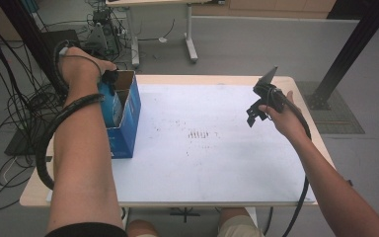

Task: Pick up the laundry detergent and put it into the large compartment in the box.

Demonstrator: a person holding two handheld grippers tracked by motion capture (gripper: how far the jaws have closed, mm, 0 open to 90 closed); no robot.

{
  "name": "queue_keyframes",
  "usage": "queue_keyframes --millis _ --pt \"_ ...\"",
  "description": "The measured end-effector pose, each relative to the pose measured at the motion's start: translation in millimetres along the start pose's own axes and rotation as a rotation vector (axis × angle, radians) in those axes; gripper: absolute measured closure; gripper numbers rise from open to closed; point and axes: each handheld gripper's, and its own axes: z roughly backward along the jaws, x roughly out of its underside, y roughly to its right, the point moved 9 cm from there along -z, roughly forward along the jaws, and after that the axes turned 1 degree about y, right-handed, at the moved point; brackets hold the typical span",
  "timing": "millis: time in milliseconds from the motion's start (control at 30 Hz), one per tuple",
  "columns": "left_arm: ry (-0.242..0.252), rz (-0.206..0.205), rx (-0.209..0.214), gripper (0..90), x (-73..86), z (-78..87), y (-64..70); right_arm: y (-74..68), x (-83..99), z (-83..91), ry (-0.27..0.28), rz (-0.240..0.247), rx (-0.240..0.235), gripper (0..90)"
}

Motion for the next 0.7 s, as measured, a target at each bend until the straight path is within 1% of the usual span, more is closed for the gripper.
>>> queue_keyframes --millis 233,433,600,700 --pt "-0.004 -0.007 -0.012 36.8 2.0 -21.0 1.6 -0.4 1.1 -5.8 -0.006 0.002 0.000 8.0" --pt "-0.029 -0.014 -0.015 36.8 2.8 -42.3 1.3 -0.9 -0.1 -8.4 -0.013 0.002 0.002 8.0" --pt "-0.020 -0.021 -0.020 36.8 4.0 -54.0 1.6 -2.9 -1.4 -9.8 -0.018 -0.001 0.006 8.0" --pt "-0.015 -0.024 -0.022 36.8 4.0 -58.3 2.0 -3.9 -2.3 -11.2 -0.021 0.003 0.008 8.0"
